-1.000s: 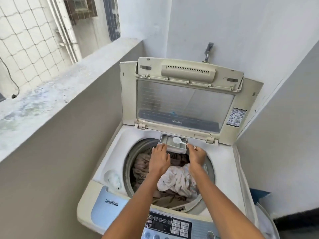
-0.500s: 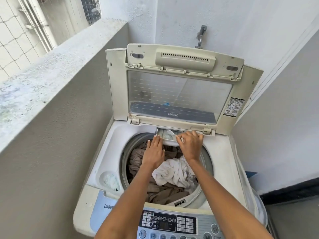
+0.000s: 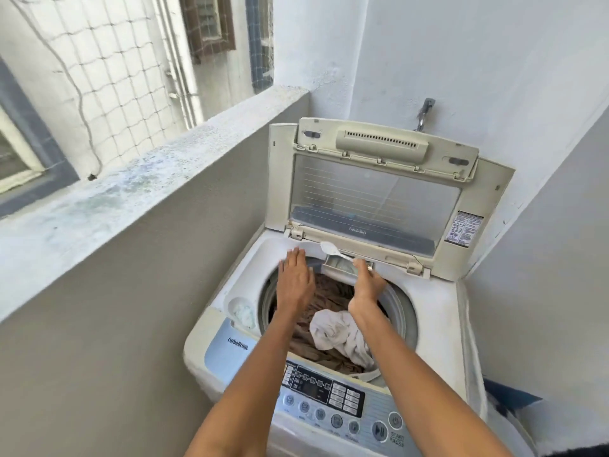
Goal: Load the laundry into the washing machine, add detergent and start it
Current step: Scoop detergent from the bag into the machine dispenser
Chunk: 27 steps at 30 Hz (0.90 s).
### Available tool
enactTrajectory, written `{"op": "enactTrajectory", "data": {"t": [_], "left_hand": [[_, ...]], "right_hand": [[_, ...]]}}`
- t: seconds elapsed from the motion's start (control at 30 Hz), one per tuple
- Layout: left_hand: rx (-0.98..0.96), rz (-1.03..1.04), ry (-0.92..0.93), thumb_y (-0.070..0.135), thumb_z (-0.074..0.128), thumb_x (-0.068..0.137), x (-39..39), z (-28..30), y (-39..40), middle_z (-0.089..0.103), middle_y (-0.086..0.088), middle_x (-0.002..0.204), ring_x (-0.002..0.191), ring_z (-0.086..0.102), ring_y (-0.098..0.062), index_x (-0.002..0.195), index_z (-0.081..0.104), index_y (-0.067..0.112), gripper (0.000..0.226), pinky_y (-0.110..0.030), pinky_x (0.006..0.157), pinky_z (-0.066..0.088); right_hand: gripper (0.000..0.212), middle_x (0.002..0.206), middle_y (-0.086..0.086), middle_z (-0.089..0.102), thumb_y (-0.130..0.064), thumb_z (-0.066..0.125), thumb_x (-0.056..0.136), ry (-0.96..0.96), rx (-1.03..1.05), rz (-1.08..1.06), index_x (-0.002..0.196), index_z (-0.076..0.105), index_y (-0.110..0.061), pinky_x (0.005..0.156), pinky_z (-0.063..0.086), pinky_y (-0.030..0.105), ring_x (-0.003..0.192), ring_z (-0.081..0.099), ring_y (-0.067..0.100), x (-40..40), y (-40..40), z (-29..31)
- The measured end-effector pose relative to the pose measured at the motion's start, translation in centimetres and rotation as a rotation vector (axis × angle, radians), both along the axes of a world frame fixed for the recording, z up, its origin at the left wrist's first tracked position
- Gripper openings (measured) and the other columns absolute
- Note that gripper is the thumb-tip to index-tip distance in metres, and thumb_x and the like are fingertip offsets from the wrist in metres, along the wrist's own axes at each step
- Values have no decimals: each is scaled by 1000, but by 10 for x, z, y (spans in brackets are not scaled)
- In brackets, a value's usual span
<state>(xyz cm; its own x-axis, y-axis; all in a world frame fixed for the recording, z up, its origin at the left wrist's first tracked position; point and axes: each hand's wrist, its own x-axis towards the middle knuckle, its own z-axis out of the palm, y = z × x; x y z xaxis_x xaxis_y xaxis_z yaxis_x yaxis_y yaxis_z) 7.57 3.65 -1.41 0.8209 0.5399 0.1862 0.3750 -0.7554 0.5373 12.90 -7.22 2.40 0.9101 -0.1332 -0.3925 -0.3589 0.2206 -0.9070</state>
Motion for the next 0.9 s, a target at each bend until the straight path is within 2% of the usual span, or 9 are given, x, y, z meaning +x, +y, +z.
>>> {"op": "enactTrajectory", "data": {"t": [0.1, 0.23, 0.33, 0.43, 0.53, 0.63, 0.73, 0.8, 0.9], "left_hand": [[20, 202, -260, 9, 37, 96, -43, 31, -5, 39, -12, 147, 138, 32, -26, 140, 38, 5, 45, -41, 119, 19], [224, 347, -513, -4, 39, 77, -112, 81, 2, 59, -13, 121, 121, 51, -30, 114, 57, 8, 43, -37, 117, 19], [336, 452, -679, -2, 38, 74, -180, 133, 19, 61, -12, 114, 114, 48, -23, 99, 54, 9, 32, -38, 110, 28], [408, 560, -796, -10, 49, 69, -248, 189, 32, 61, -13, 108, 102, 47, -22, 93, 54, 6, 29, -35, 94, 38], [545, 647, -693, -9, 49, 69, -319, 232, 36, 58, -12, 99, 89, 48, -25, 89, 53, 7, 26, -35, 81, 39], [676, 753, -420, 4, 61, 71, -381, 251, 42, 58, -12, 99, 89, 54, -31, 85, 60, 10, 15, -38, 80, 42], [531, 857, -206, 37, 51, 77, -422, 254, 44, 58, -16, 115, 109, 50, -35, 95, 69, 5, 41, -40, 94, 35], [452, 918, -116, 35, 42, 88, -440, 251, 50, 55, -19, 125, 118, 45, -35, 107, 67, 4, 44, -40, 99, 32], [393, 906, -94, 25, 50, 92, -454, 245, 59, 57, -16, 120, 113, 48, -33, 111, 65, 5, 31, -38, 97, 35]], "right_hand": [[31, 59, -2, 35, -15, 67, 77, -22, 78, 102, 57, 43, -15, 49, 26, 27, 54, 27, 12, -30, 7, 34], [30, 49, -3, 37, -14, 64, 77, -71, 178, 284, 53, 47, -16, 33, 21, 18, 32, 26, 5, -73, 27, 84], [26, 32, -10, 37, -16, 63, 81, -92, 266, 505, 56, 53, -15, 32, 21, 14, 24, 27, 2, -123, 54, 130], [24, 31, -10, 36, -16, 58, 86, -70, 403, 710, 63, 56, -15, 34, 20, 10, 25, 27, 2, -176, 75, 172], [17, 33, -11, 37, -14, 60, 80, -62, 433, 862, 64, 57, -15, 36, 22, 12, 28, 27, 3, -233, 83, 203], [14, 34, -11, 39, -13, 60, 77, -88, 372, 993, 64, 59, -14, 35, 23, 13, 29, 29, 2, -280, 90, 223], [15, 41, -7, 42, -12, 61, 74, -118, 298, 1038, 60, 57, -12, 33, 22, 13, 32, 31, 5, -319, 99, 228], [17, 41, -6, 42, -12, 62, 73, -120, 267, 1048, 57, 56, -12, 32, 21, 13, 38, 31, 8, -342, 107, 226], [18, 42, -4, 43, -14, 63, 70, -125, 219, 1029, 54, 54, -11, 34, 22, 16, 43, 31, 12, -364, 118, 219]]}}
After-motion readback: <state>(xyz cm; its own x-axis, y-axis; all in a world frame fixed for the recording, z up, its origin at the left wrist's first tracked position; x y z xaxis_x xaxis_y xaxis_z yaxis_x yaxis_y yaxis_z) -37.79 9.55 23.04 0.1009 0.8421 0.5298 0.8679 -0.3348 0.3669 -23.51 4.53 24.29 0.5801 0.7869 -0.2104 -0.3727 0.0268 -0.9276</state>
